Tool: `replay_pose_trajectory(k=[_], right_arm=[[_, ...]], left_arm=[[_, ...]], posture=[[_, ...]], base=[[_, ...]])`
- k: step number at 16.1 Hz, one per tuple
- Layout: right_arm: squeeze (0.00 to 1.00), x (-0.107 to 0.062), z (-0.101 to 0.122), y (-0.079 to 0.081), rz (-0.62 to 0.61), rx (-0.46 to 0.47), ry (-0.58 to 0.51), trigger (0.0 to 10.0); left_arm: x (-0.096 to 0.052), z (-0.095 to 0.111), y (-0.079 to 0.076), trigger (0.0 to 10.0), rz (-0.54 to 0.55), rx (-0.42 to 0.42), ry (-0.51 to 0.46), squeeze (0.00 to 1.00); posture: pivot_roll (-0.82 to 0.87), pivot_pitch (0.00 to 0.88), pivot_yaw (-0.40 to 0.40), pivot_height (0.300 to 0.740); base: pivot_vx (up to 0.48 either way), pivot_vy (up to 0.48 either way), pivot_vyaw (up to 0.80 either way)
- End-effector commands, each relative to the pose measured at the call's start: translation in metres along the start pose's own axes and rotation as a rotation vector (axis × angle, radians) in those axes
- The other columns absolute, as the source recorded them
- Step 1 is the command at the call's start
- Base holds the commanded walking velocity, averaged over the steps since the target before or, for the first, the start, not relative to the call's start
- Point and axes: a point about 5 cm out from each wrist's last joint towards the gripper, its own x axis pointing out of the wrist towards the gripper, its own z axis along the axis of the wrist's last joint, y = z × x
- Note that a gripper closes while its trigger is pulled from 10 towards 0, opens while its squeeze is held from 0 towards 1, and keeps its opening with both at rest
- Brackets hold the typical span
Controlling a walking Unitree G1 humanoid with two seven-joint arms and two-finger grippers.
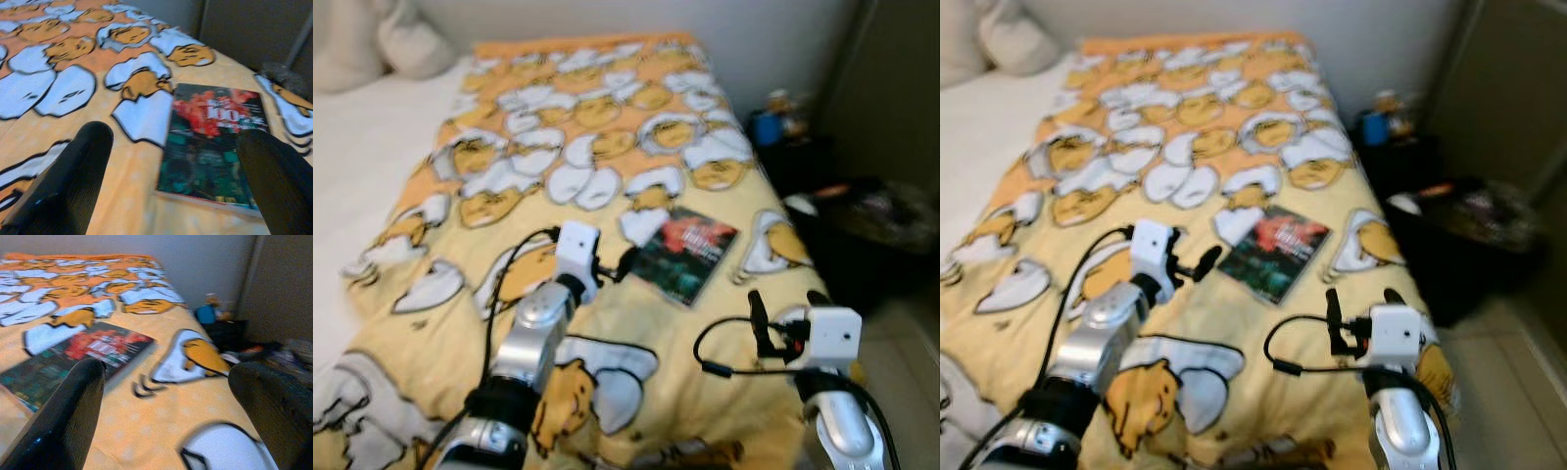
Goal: Clean up the room
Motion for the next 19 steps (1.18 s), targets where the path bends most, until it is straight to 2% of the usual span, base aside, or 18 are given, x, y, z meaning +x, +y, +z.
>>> replay_pose_trajectory(k=[1,5,8,10,13,16,19], right_arm=[[0.0,-0.001,0.001,-0.001,-0.009,-0.01,-0.002,10.0],[0.0,-0.003,0.001,-0.001,-0.013,-0.006,-0.002,10.0],[0.0,-0.004,0.0,0.0,-0.016,0.002,0.001,10.0],[0.0,-0.005,0.0,-0.001,-0.018,0.0,0.0,10.0],[0.0,-0.003,0.0,-0.001,-0.016,-0.005,-0.003,10.0],[0.0,-0.003,-0.002,0.0,-0.011,-0.01,0.006,10.0],[0.0,-0.002,-0.003,0.002,-0.006,-0.007,0.014,10.0]], left_arm=[[0.001,-0.001,-0.001,10.0,-0.006,0.003,0.008,0.0],[0.003,-0.001,0.003,10.0,-0.004,-0.002,0.017,0.0],[0.003,0.001,0.018,10.0,0.09,0.011,0.018,0.0],[0.004,0.003,0.026,10.0,0.124,0.018,0.015,0.0],[0.005,0.007,0.027,10.0,0.111,0.03,-0.008,0.0],[0.006,0.007,0.026,10.0,0.102,0.02,-0.015,0.0],[0.007,0.006,0.026,10.0,0.101,0.019,-0.007,0.0]], posture=[[-0.11,0.033,0.077,0.74],[-0.11,0.037,0.079,0.74],[-0.11,0.036,0.08,0.74],[-0.11,0.033,0.081,0.74],[-0.1,0.024,0.083,0.74],[-0.1,0.02,0.082,0.74],[-0.1,0.025,0.082,0.74]], base=[[0.0,0.0,-0.76],[0.0,0.0,-0.76],[0.0,0.0,-0.76],[0.0,0.0,0.0],[0.0,0.0,0.0],[0.0,0.48,-0.15],[0.0,0.48,-0.78]])
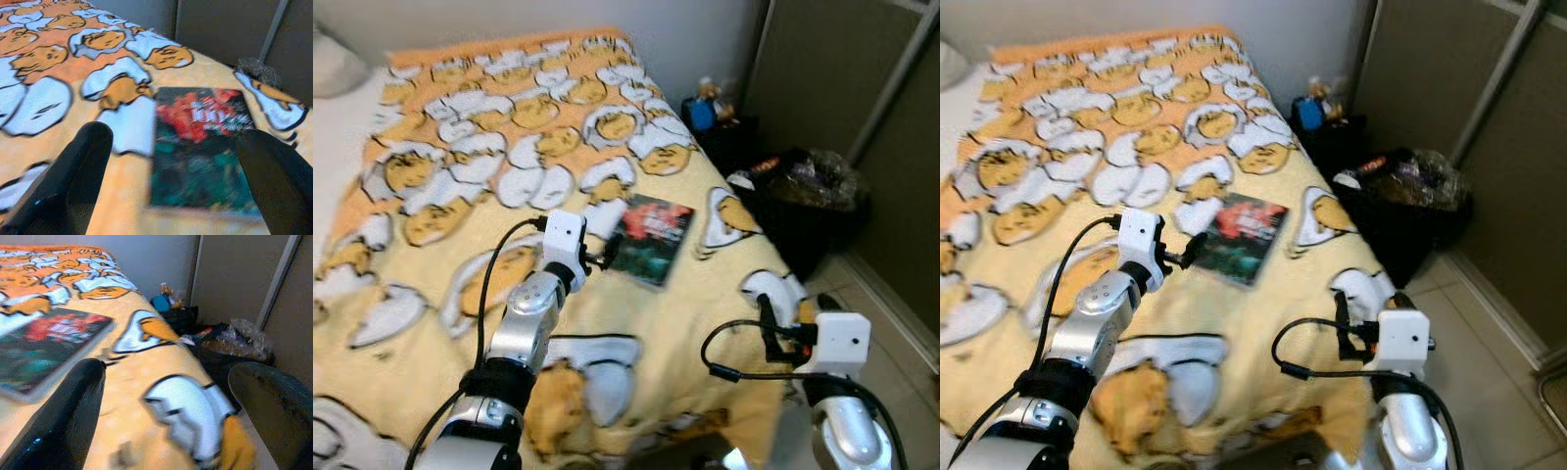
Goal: Clean up the room
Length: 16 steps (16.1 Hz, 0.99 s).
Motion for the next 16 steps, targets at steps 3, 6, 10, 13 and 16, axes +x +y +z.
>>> replay_pose_trajectory(k=[3,6,10,13,16], right_arm=[[0.0,0.001,-0.001,-0.001,-0.001,-0.014,0.005,10.0],[0.0,0.001,0.0,0.0,-0.008,-0.012,-0.003,10.0],[0.0,-0.001,0.001,0.012,0.01,-0.006,-0.013,10.0],[0.0,-0.014,0.005,0.025,0.035,-0.011,-0.029,10.0],[0.0,-0.031,0.001,0.033,0.042,0.012,-0.008,10.0]], left_arm=[[0.004,0.004,0.001,10.0,0.009,0.009,-0.007,0.0],[0.007,0.005,-0.001,10.0,0.005,0.011,-0.002,0.0],[0.029,0.014,-0.01,10.0,-0.02,0.016,0.044,0.0],[0.039,0.034,0.003,10.0,0.04,0.018,0.039,0.0],[0.041,0.049,0.023,10.0,0.136,0.038,0.044,0.0]], posture=[[-0.1,0.029,0.079,0.74],[-0.1,0.037,0.079,0.74],[-0.1,0.069,0.098,0.74],[-0.13,0.113,0.129,0.74],[-0.15,0.144,0.157,0.74]], base=[[0.0,0.16,-0.78],[0.0,0.0,0.0],[0.0,0.0,0.0],[0.0,0.0,0.0],[0.0,0.0,0.0]])
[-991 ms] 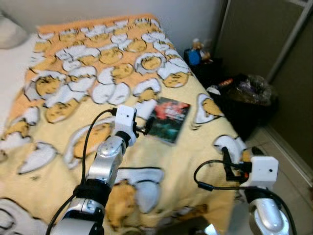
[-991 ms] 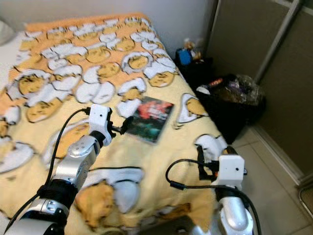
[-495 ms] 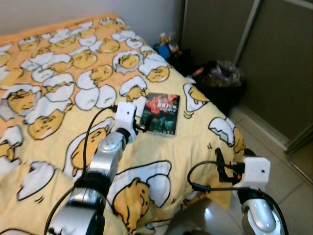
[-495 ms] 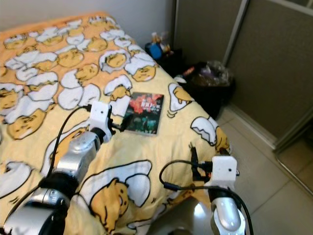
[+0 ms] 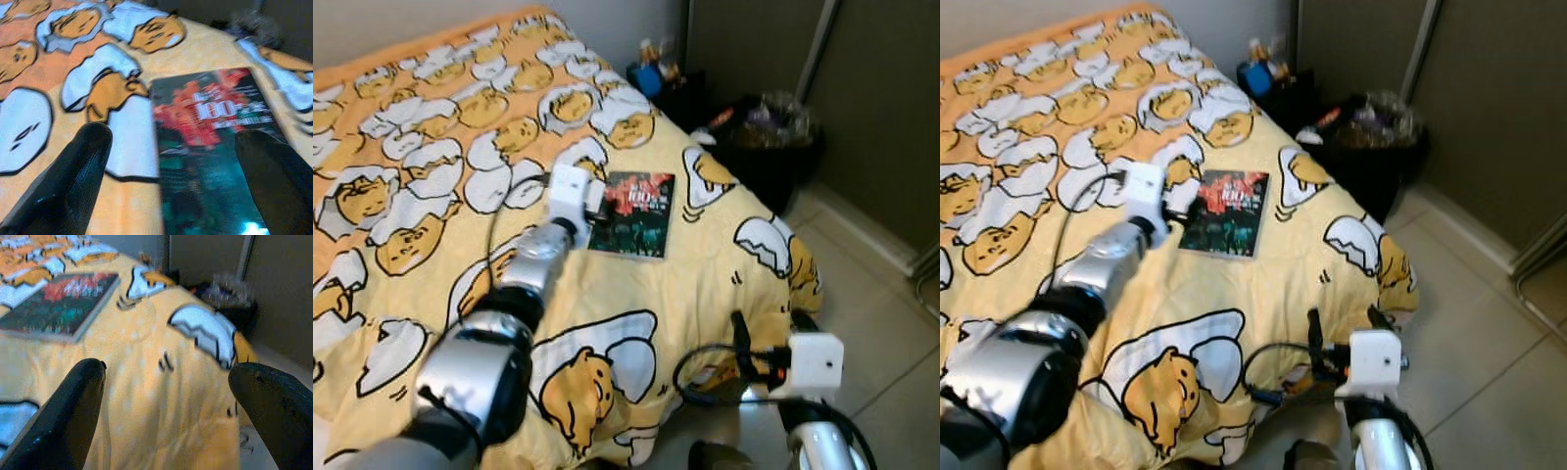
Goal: Clean up the room
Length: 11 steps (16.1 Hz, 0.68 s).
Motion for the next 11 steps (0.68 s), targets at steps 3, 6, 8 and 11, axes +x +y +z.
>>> replay_pose_trajectory(k=[3,6,8,11], right_arm=[[0.0,-0.012,0.003,0.009,-0.004,0.019,0.008,10.0],[0.0,-0.01,0.014,0.021,0.089,0.03,-0.025,10.0],[0.0,-0.009,0.022,0.02,0.106,0.033,-0.047,10.0],[0.0,-0.01,0.034,0.031,0.178,0.067,-0.075,10.0]], left_arm=[[-0.001,0.004,0.018,10.0,0.079,-0.021,0.013,0.0],[0.0,0.009,0.023,10.0,0.092,-0.076,0.019,0.0],[0.001,0.011,0.021,10.0,0.08,-0.105,0.024,0.0],[0.0,0.007,0.026,10.0,0.11,-0.098,0.055,0.0]], posture=[[-0.19,0.178,0.176,0.74],[-0.21,0.207,0.179,0.74],[-0.21,0.216,0.18,0.74],[-0.23,0.241,0.195,0.74]], base=[[0.0,0.0,-0.51],[0.0,0.0,-0.52],[0.0,0.0,0.0],[0.0,0.0,0.0]])
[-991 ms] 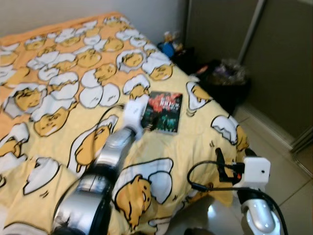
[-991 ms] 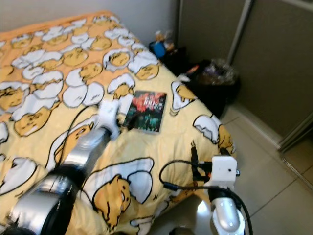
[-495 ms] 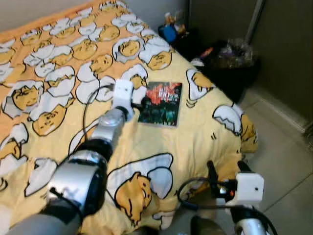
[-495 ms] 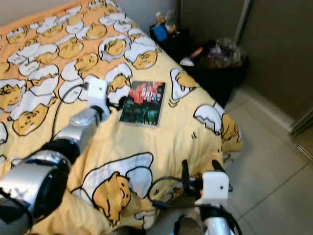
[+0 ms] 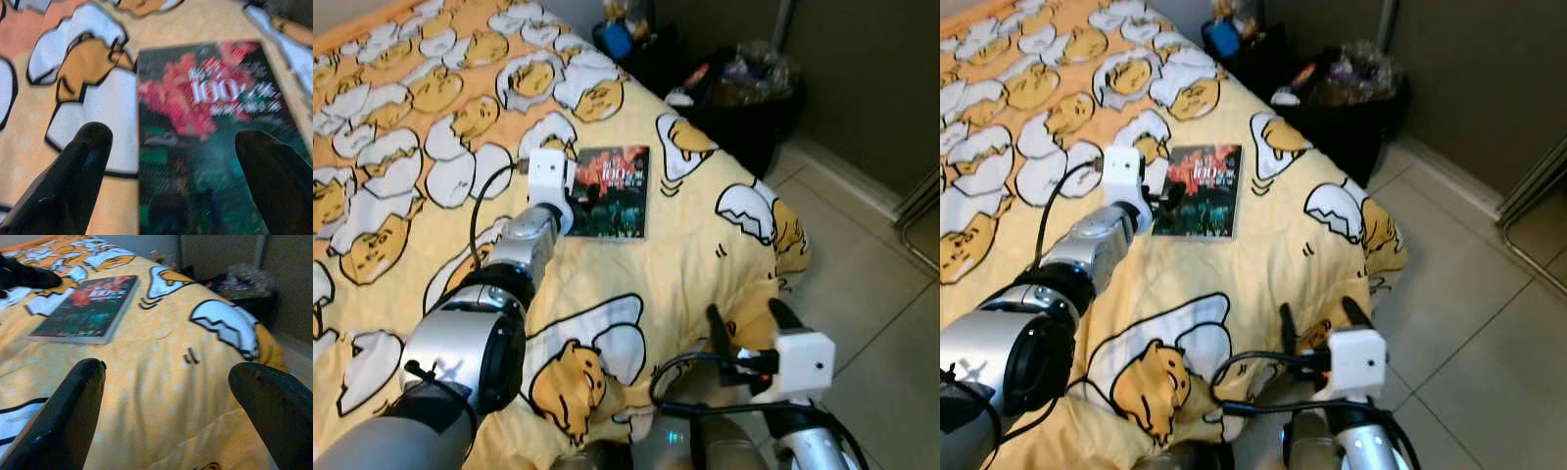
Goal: Clean up the room
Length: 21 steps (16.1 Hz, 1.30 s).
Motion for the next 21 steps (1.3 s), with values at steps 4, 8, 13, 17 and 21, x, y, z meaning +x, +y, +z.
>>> replay_pose_trajectory(k=[4,8,13,17,21], right_arm=[[0.0,0.001,0.008,0.022,0.146,0.054,0.016,10.0],[0.0,-0.005,0.011,0.027,0.133,0.07,0.04,10.0],[0.0,-0.022,0.011,0.04,0.093,0.113,0.076,10.0],[0.0,-0.027,0.012,0.044,0.085,0.112,0.086,10.0],[0.0,-0.03,0.013,0.048,0.082,0.102,0.094,10.0]], left_arm=[[-0.004,-0.002,0.022,10.0,0.081,0.006,0.035,0.0],[-0.005,-0.003,0.027,10.0,0.083,-0.108,0.041,0.0],[-0.005,-0.017,0.017,10.0,0.056,-0.226,0.076,0.0],[-0.001,-0.015,-0.002,10.0,-0.016,-0.231,0.082,0.0],[0.0,-0.014,-0.014,0.0,-0.048,-0.404,0.067,0.0]], posture=[[-0.24,0.27,0.206,0.74],[-0.25,0.315,0.212,0.74],[-0.3,0.345,0.227,0.74],[-0.31,0.357,0.235,0.74],[-0.32,0.357,0.238,0.74]], base=[[0.0,0.0,0.0],[0.0,0.0,0.0],[0.0,0.0,0.0],[0.0,0.0,0.0],[0.0,0.0,0.0]])
